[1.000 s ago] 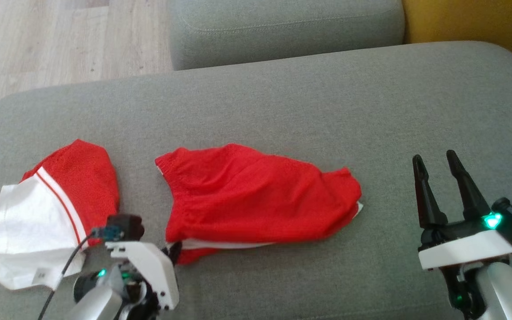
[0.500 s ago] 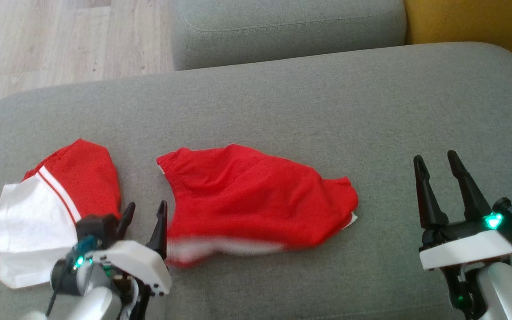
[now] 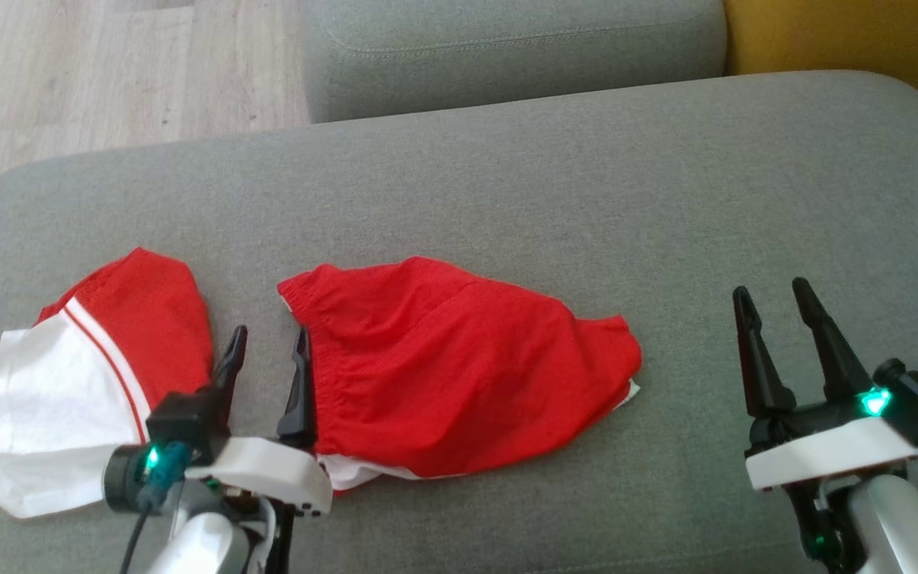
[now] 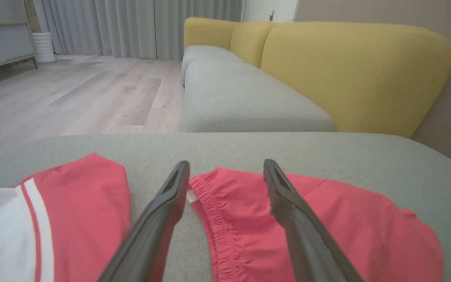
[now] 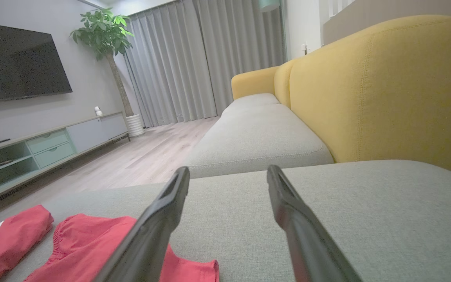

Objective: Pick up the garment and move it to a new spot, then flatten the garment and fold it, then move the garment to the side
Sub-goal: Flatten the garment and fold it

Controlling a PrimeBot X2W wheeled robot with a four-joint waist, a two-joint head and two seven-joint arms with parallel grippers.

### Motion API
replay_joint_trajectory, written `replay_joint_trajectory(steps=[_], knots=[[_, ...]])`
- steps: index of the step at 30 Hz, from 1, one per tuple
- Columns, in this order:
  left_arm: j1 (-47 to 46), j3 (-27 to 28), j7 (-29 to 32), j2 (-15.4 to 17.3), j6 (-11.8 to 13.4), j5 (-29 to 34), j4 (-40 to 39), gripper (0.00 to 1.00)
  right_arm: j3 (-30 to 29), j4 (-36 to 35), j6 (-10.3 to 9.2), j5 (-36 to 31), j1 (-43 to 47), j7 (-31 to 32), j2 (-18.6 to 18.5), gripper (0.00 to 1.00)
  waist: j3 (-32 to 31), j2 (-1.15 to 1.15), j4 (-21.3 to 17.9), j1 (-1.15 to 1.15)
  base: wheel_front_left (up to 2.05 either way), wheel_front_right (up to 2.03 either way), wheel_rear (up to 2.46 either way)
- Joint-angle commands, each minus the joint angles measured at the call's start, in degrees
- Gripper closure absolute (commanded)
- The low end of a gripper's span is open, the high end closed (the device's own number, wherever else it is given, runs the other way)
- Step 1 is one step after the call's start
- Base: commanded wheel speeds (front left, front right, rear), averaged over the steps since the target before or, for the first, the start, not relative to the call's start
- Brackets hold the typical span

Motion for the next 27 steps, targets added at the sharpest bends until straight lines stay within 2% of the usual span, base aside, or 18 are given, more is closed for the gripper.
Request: replay_joint_trajectory(steps=[1, 6, 8, 9, 13, 15, 19, 23, 25, 27], knots=[[-2.3, 3.3, -0.7, -0.3, -0.7, 1.5, -2.1, 0.0, 1.5, -1.3, 0.44, 0.6, -0.8, -0.6, -1.6, 0.0, 0.0, 0.0, 0.2, 0.0, 0.0, 0.0, 0.0], [-1.6, 5.4, -0.7, -2.9, -3.3, 4.3, -2.3, 0.0, 5.1, 3.1, 0.44, 3.4, -3.6, 1.3, -3.2, 0.0, 0.6, 0.0, 1.5, 0.0, 0.0, 0.0, 0.0], [-1.8, 5.9, -0.7, -3.8, -4.3, 5.4, -2.5, 0.0, 7.3, 6.4, 0.44, 5.8, -7.0, 6.5, -4.3, 0.0, 1.1, 0.0, 2.7, 0.0, 0.0, 0.0, 0.0], [-1.8, 5.9, -0.7, -3.8, -4.3, 5.4, -2.5, 0.0, 7.3, 6.4, 0.44, 5.8, -7.0, 6.5, -4.3, 0.0, 1.1, 0.0, 2.7, 0.0, 0.0, 0.0, 0.0], [-1.9, 7.1, -0.7, -5.8, -6.0, 7.0, -2.3, 0.0, 12.8, 12.5, 0.44, 10.0, -14.3, 18.6, -7.6, 0.0, 2.3, 0.0, 5.9, 0.0, 0.0, 0.0, 0.0], [-1.7, 7.9, -0.7, -6.6, -6.6, 7.6, -2.1, 0.0, 14.2, 14.9, 0.44, 12.1, -17.0, 22.6, -8.7, 0.0, 2.9, 0.0, 7.6, 0.0, 0.0, 0.0, 0.0], [-1.3, 9.6, -0.7, -7.8, -7.8, 8.8, -1.8, 0.0, 16.1, 20.0, 0.44, 15.5, -19.3, 30.5, -10.2, 0.0, 3.7, 0.0, 10.5, 0.0, 0.0, 0.0, 0.0], [-0.7, 11.0, -0.7, -8.7, -8.8, 9.8, -1.7, 0.0, 17.0, 22.5, 0.44, 18.9, -19.3, 35.8, -10.5, 0.0, 4.1, 0.0, 12.3, 0.0, 0.0, 0.0, 0.0], [-0.5, 11.6, -0.7, -9.1, -9.3, 10.2, -1.5, 0.0, 17.2, 23.2, 0.44, 20.1, -19.1, 37.8, -10.6, 0.07, 4.1, 0.0, 12.7, 0.0, 0.0, 0.0, 0.0], [-0.3, 12.0, -0.7, -9.5, -9.8, 10.6, -1.2, 0.0, 17.4, 23.9, 0.44, 20.8, -18.6, 39.7, -10.7, 0.22, 4.1, 0.0, 12.9, 0.0, 0.0, 0.0, 0.0]])
